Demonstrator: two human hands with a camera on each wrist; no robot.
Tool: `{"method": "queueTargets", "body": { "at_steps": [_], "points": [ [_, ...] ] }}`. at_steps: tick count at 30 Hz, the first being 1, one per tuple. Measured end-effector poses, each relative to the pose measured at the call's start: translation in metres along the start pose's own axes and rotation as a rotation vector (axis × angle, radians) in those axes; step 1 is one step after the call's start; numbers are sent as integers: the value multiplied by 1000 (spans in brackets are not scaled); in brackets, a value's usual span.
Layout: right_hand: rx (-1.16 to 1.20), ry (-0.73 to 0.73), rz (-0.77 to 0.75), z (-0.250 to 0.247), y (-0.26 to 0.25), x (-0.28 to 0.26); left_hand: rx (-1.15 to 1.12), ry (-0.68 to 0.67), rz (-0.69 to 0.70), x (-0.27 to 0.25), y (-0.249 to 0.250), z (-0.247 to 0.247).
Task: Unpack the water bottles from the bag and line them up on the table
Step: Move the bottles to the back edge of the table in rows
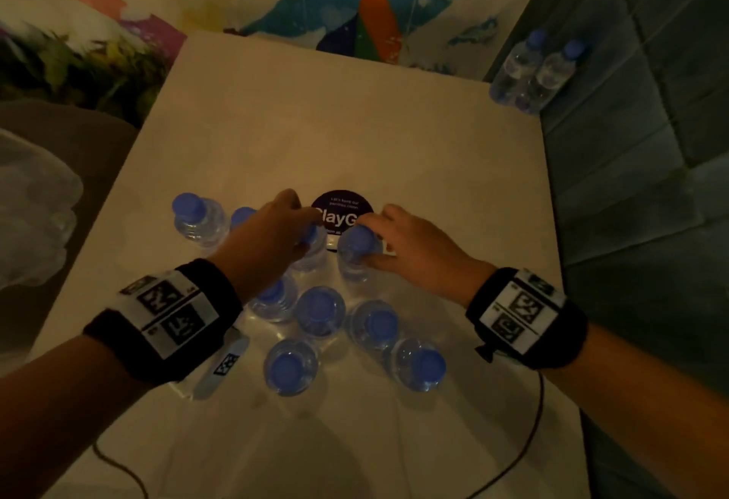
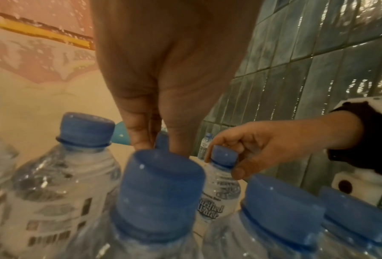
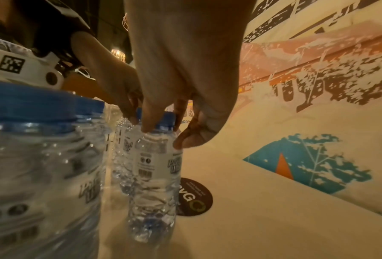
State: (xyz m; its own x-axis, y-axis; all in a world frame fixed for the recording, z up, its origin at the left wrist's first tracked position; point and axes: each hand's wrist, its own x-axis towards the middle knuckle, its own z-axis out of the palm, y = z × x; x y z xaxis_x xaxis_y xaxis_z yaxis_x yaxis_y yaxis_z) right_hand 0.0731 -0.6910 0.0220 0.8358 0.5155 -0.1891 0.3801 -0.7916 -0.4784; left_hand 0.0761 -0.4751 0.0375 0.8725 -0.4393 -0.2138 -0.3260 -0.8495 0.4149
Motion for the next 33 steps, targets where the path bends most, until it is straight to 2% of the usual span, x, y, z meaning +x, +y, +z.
{"method": "queueTargets", "body": {
  "at_steps": [4,7,14,18,22,24,29,33],
  "points": [
    [121,52,-80,2,6,0,-20,-6,-51,1,7,-3],
    [186,76,-81,-3,20,-10,-3,-58,-74,2,16,-13],
    [260,243,40,-64,72,-32,81,-67,54,34,56,-74],
    [207,367,84,-117,112,-15,110,-21,150,90,74,-106],
    [133,502,156,-154,158,31,50,99,264,161,86,-121],
    [91,529,187,-164,180,58,37,130,261,199,88,-119],
    [53,576,323,-184,219,120,-4,123,140,289,90,-103],
    [42,605,366,-192,242,147,-34,186,149,348,86,-85]
  ]
}}
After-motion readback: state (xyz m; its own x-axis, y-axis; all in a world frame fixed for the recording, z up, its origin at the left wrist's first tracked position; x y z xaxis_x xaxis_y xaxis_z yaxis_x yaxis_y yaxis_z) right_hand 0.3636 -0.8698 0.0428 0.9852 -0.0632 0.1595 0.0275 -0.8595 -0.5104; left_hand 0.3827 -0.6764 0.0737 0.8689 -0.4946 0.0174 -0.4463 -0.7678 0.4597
